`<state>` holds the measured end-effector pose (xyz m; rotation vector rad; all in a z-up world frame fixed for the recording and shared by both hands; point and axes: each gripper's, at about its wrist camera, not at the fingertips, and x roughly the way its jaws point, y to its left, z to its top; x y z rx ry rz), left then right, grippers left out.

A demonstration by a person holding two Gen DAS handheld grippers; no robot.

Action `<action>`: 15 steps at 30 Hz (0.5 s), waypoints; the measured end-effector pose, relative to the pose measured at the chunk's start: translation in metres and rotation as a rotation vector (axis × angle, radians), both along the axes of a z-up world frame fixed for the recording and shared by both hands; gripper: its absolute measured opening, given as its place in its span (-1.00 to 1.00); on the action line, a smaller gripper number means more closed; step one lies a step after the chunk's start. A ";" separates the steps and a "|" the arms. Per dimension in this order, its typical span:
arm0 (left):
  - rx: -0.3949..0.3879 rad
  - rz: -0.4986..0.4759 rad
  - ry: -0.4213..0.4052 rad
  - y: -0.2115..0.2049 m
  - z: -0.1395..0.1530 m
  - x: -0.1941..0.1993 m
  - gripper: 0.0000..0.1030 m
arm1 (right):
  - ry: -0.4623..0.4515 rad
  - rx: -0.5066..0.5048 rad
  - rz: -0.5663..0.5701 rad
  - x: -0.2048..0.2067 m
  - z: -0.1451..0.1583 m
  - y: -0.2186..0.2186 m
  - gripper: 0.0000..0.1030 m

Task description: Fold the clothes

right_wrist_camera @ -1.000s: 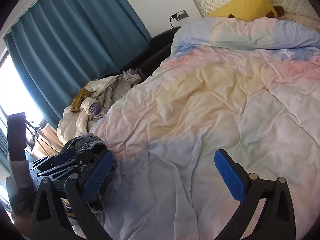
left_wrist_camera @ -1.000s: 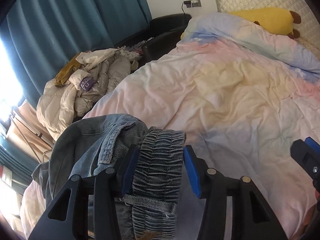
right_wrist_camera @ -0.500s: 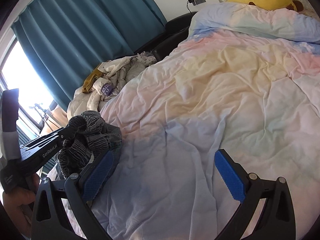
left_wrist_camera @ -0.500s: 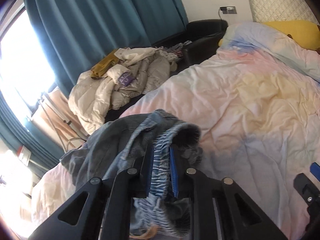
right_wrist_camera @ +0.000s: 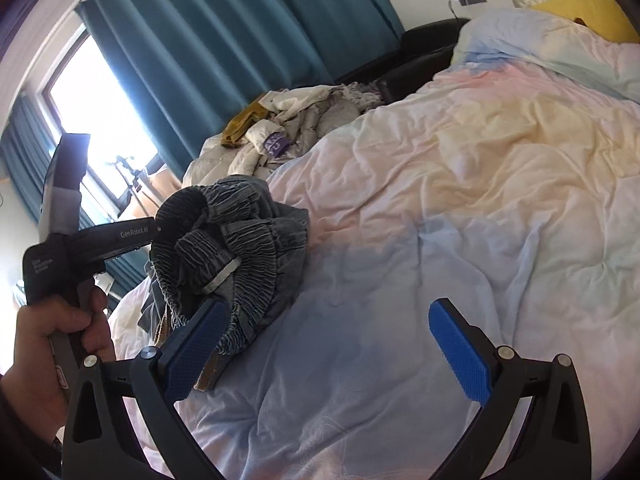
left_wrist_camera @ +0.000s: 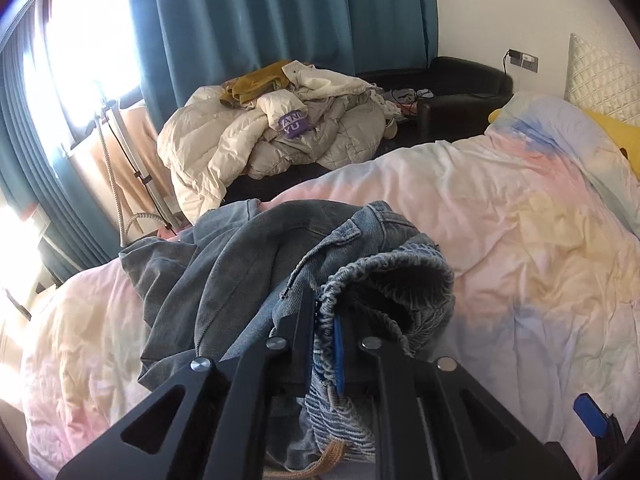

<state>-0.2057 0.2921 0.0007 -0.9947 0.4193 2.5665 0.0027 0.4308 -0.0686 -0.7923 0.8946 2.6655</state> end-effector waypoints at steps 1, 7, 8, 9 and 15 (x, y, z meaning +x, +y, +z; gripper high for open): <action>0.018 0.012 0.002 -0.010 0.006 0.006 -0.85 | 0.009 0.002 0.009 -0.002 0.001 -0.003 1.00; 0.145 0.109 0.026 -0.095 0.041 0.047 -0.87 | 0.047 0.062 0.084 -0.007 0.009 -0.029 1.00; 0.163 0.126 0.033 -0.112 0.046 0.056 -0.87 | 0.053 0.075 0.100 -0.008 0.011 -0.035 1.00; 0.182 0.143 0.039 -0.130 0.051 0.065 -0.87 | 0.060 0.091 0.119 -0.008 0.014 -0.041 1.00; 0.294 0.218 0.028 -0.223 0.060 0.124 -0.88 | 0.121 0.195 0.248 0.001 0.034 -0.089 1.00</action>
